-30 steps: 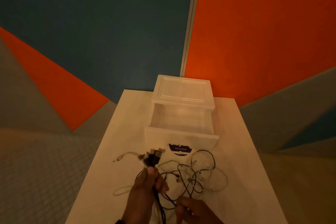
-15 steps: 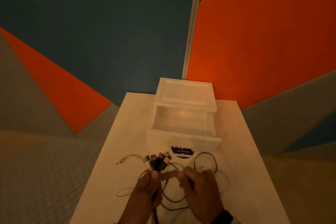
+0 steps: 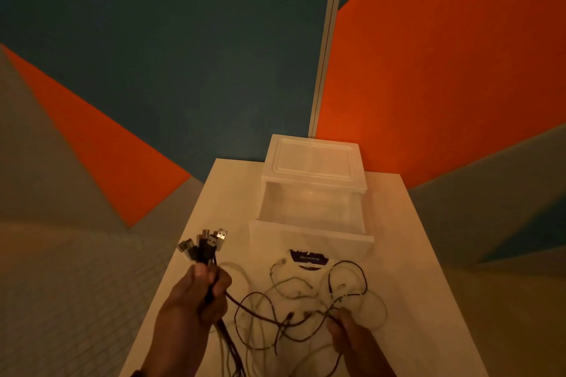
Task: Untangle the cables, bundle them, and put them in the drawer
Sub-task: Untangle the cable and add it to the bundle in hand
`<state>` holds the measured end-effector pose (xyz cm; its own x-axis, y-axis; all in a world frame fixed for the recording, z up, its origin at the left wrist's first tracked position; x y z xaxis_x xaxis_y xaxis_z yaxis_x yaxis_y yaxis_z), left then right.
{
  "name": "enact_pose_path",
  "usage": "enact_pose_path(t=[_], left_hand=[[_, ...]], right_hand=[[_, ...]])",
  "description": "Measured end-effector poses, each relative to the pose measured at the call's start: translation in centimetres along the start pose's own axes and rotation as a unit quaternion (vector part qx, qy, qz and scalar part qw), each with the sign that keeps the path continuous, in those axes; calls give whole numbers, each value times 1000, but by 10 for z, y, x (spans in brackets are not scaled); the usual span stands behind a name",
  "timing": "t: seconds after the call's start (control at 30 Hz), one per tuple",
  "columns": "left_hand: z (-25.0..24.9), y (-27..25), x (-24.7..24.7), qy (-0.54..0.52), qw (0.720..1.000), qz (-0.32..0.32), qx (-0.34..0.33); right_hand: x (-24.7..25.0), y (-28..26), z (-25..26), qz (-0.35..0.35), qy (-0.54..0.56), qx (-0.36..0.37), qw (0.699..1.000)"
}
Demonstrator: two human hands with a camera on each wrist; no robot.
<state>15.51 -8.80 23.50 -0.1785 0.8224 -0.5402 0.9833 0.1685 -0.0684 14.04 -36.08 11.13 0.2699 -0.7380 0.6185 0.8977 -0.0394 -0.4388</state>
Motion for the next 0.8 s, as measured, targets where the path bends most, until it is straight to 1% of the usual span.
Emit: enact_pose_path(t=[0.07,0.1,0.13,0.17,0.2,0.23,0.27,0.3,0.33,0.37,0.4,0.43,0.47,0.53,0.6,0.7,0.73,0.8], left_hand=[[0,0,1,-12,1000,-5,2],[1,0,2,-14,1000,-6,3],[2,0,3,-11,1000,-7,3],[2,1,5,-6,1000,-8,1],[4,1,5,0,1000,-10,1],[6,0,5,5,1000,-12,4],[8,1,4,8,1000,-12,6],[10,1,3,10,1000,-10,8],[12,2,2,14,1000,-8,11],[14,2,0,16,1000,-5,14],[16,2,-2,19,1000,-2,19],[17,3,-3,21,1000,3,23],[18,3,-5,21,999,8,26],[19,3,-8,14,999,14,29],[19,3,-10,6,999,18,30],[19,4,-10,2,999,22,35],[19,4,-9,2,999,23,36],[17,4,-7,-5,999,19,36]], right_hand=[[14,-7,9,-97,-47,68,992],[21,-13,11,-131,-73,103,983],[28,-17,11,-148,-70,123,979],[34,-22,14,-127,-15,129,983],[40,-29,18,-93,73,121,986],[46,-34,24,-46,187,111,975],[48,-36,29,18,304,95,948],[49,-39,36,82,403,87,908],[52,-40,44,122,462,89,874],[54,-41,50,138,493,92,854],[54,-41,55,146,513,95,840],[54,-39,56,144,519,98,837],[51,-36,55,137,516,94,840],[45,-29,46,96,477,76,870],[34,-16,27,56,424,40,903],[15,-1,5,66,333,4,941],[9,-1,6,79,296,9,952],[0,0,7,67,172,27,982]])
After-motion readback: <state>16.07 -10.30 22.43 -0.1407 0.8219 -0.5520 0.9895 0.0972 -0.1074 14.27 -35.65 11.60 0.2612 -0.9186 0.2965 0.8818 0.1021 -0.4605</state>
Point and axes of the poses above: each hand's wrist, its own y-axis towards the middle knuckle, its own x-axis out of the back of the hand, z = x × y, the point moved 6 cm from there along y, towards the middle knuckle, and after that the axes turned 11 degrees about -x, right-handed, at the moved point
